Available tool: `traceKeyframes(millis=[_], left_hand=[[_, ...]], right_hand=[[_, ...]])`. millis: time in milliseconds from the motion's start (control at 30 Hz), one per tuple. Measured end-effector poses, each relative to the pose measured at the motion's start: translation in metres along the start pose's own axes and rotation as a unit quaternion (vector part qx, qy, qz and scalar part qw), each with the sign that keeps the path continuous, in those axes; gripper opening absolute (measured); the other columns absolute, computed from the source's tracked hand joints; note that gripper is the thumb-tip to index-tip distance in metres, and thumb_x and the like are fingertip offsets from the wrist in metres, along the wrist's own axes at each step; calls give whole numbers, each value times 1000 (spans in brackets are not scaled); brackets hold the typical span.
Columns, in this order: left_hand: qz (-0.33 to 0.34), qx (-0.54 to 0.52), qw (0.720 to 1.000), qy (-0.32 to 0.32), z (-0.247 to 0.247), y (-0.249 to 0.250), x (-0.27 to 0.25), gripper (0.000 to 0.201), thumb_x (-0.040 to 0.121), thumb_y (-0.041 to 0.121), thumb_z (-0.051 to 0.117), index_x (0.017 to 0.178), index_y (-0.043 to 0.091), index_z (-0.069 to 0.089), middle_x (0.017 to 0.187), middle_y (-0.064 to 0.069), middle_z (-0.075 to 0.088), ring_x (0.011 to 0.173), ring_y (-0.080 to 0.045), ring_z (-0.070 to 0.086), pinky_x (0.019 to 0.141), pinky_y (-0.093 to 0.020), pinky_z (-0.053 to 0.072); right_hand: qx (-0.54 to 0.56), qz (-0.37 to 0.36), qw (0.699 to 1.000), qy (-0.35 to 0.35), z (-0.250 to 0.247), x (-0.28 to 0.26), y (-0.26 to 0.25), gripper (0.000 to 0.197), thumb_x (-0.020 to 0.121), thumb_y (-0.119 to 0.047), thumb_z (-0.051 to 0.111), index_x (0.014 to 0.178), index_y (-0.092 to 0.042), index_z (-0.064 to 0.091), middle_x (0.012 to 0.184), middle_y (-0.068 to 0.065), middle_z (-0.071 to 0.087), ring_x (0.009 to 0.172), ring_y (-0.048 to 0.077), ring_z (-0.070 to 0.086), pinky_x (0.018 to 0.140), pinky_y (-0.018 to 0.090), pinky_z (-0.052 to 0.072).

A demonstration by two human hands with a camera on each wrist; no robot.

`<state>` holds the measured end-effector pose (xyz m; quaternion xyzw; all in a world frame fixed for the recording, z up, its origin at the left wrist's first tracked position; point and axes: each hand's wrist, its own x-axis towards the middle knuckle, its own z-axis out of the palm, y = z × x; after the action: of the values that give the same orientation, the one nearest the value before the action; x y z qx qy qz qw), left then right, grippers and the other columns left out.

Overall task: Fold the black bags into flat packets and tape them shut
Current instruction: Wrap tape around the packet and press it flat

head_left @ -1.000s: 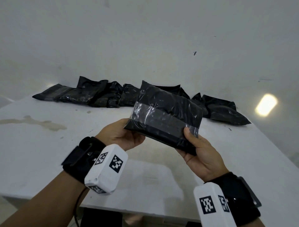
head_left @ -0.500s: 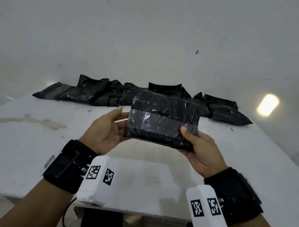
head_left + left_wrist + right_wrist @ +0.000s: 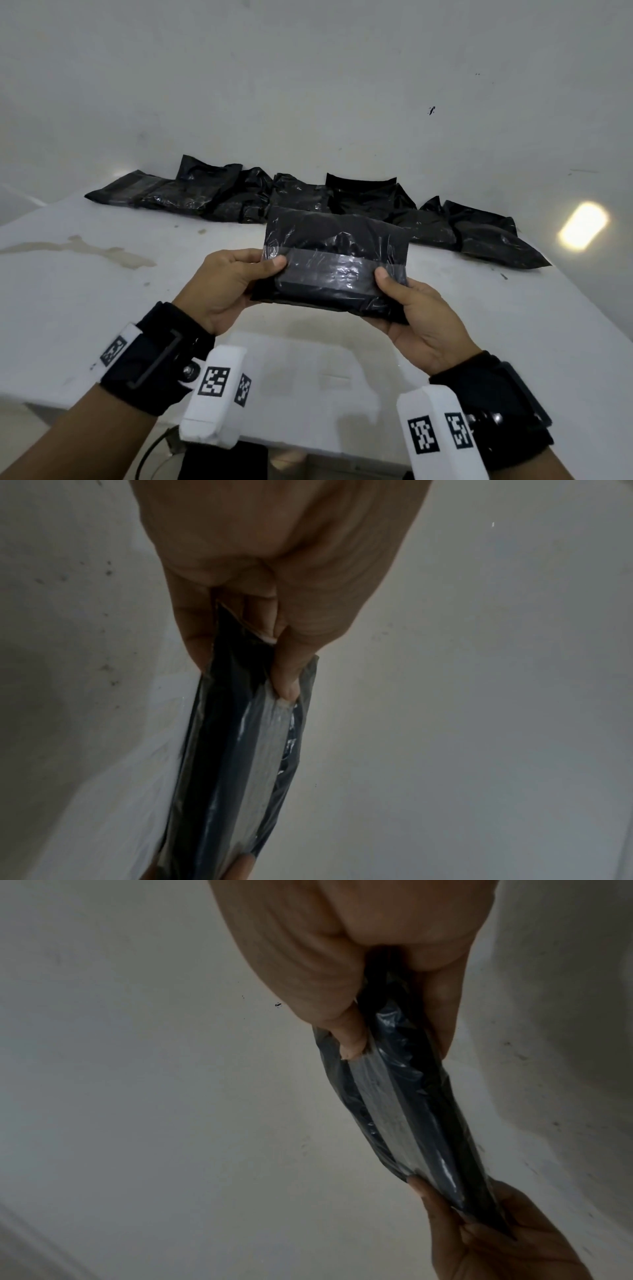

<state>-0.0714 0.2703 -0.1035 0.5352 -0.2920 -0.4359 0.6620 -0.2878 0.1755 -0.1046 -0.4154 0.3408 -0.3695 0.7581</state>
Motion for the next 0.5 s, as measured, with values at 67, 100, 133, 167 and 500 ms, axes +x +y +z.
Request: traceKeyframes(millis=[67,100,133,167,500], left_hand=[[0,0,1000,14,-7,-1,-1,39,68,15,73,101,-4,69,91,-16,72,73,-21,68,68,-30,59],[3,2,1000,25,-12,-1,-1,40,67,16,73,102,-4,69,91,-15,72,73,-20,68,68,-30,59],[8,3,999,40,-19,-1,-2,41,67,16,74,102,-4,69,91,-15,73,74,-20,69,68,-30,59],[14,8,998,57,-28,-1,-3,41,66,16,75,101,-4,69,91,-15,73,75,-21,69,68,-30,60],[27,102,965,239,-135,-13,-31,7,82,5,73,85,0,71,84,-18,71,71,-25,67,65,-30,61]], right_hand=[[-7,12,1000,-7,7,2,1,21,94,-15,62,108,-1,68,101,15,75,92,25,71,73,36,62],[-17,17,1000,-11,11,4,2,21,94,-15,62,108,-1,68,99,13,75,90,24,71,72,36,62],[-28,24,999,-17,17,6,4,22,94,-16,62,109,-1,68,98,13,75,90,23,71,73,36,62],[-38,33,998,-25,24,9,7,23,95,-16,62,111,0,67,100,14,75,91,24,70,73,36,62],[-262,63,962,-51,111,33,65,11,91,3,62,101,6,62,114,29,65,87,30,68,58,33,60]])
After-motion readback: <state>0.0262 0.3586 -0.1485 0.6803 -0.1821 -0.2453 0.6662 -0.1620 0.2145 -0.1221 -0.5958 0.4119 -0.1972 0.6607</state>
